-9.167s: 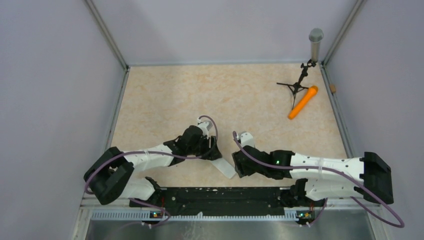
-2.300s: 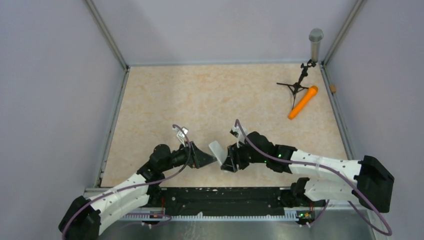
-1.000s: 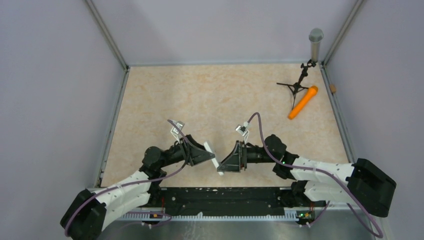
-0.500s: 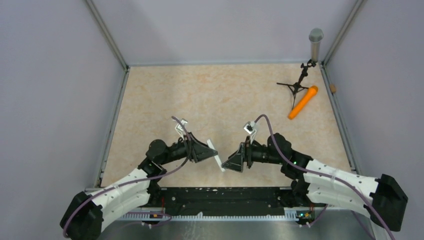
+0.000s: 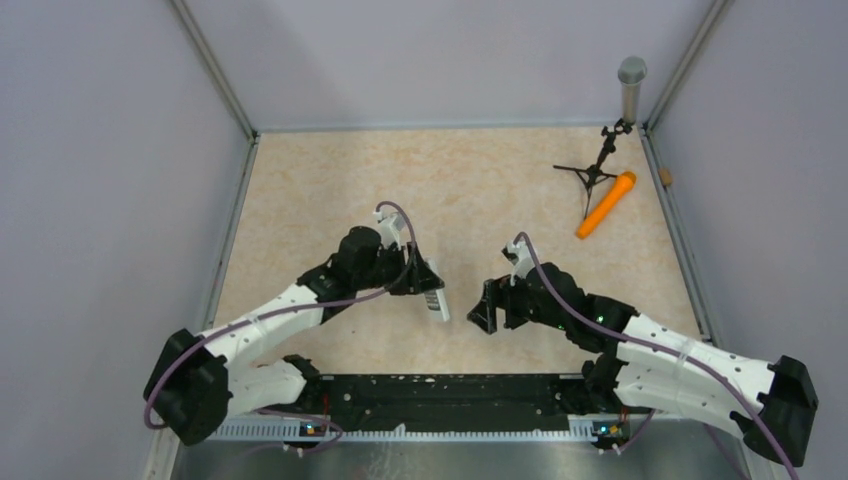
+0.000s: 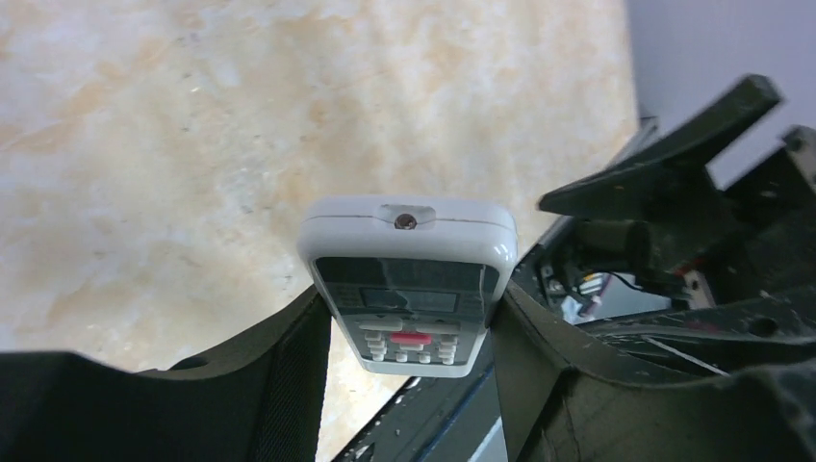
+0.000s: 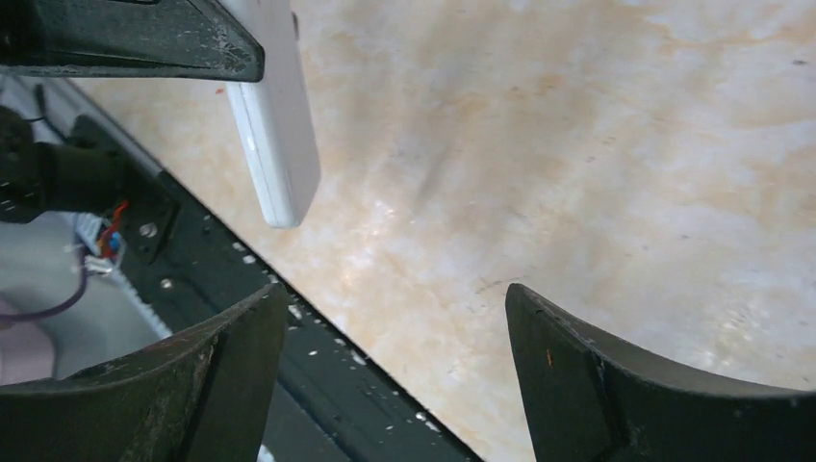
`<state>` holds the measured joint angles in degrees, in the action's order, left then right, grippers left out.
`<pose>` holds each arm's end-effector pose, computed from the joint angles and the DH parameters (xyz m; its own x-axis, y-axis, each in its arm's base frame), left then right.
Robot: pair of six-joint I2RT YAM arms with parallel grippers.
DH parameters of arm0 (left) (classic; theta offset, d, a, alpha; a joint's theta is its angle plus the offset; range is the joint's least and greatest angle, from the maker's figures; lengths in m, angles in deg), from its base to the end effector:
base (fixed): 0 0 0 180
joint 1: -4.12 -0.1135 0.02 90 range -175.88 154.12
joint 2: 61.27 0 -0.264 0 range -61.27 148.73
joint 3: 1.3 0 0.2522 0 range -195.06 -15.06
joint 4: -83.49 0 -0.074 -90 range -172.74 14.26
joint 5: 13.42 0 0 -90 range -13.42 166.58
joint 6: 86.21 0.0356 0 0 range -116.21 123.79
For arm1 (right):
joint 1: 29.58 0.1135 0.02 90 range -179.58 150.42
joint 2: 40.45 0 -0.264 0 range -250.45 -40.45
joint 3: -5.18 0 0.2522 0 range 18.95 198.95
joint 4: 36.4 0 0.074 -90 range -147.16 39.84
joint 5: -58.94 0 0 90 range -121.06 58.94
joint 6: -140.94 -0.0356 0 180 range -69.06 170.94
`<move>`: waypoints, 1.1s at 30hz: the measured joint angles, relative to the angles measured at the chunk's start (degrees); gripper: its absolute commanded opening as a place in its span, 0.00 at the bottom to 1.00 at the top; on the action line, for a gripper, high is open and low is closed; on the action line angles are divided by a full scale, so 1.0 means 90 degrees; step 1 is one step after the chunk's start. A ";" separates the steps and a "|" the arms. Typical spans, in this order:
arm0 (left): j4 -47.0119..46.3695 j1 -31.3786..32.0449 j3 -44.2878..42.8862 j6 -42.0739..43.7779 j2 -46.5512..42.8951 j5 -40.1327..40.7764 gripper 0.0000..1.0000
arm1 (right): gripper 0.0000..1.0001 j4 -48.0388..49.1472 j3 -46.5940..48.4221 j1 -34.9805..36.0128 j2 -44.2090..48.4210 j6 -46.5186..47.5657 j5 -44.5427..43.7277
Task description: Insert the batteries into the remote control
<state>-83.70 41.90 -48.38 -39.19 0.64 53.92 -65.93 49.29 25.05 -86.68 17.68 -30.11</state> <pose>0.1767 -0.1543 0.2323 -0.8376 -0.1468 -0.5263 0.3610 0.5744 -0.7347 0.1053 0.1493 0.2373 -0.7056 -0.0467 -0.7071 -0.5220 0.7090 0.4741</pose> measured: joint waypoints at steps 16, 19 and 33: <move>0.1382 0.0508 -0.1452 0.0066 0.2747 0.0865 0.32 | 0.82 -0.1071 0.0100 -0.0002 -0.0352 -0.0041 -0.1948; 0.1282 0.0527 -0.1457 -0.0073 0.3067 0.0862 0.46 | 0.82 -0.1066 0.0100 -0.0002 -0.0357 -0.0044 -0.1994; 0.0459 0.0527 -0.1496 -0.0408 0.3451 0.0646 0.99 | 0.82 -0.1127 0.0109 -0.0002 -0.0391 -0.0041 -0.2081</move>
<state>-79.56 46.64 -61.85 -42.86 31.70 59.74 -76.08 50.28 25.03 -90.20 17.31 -48.84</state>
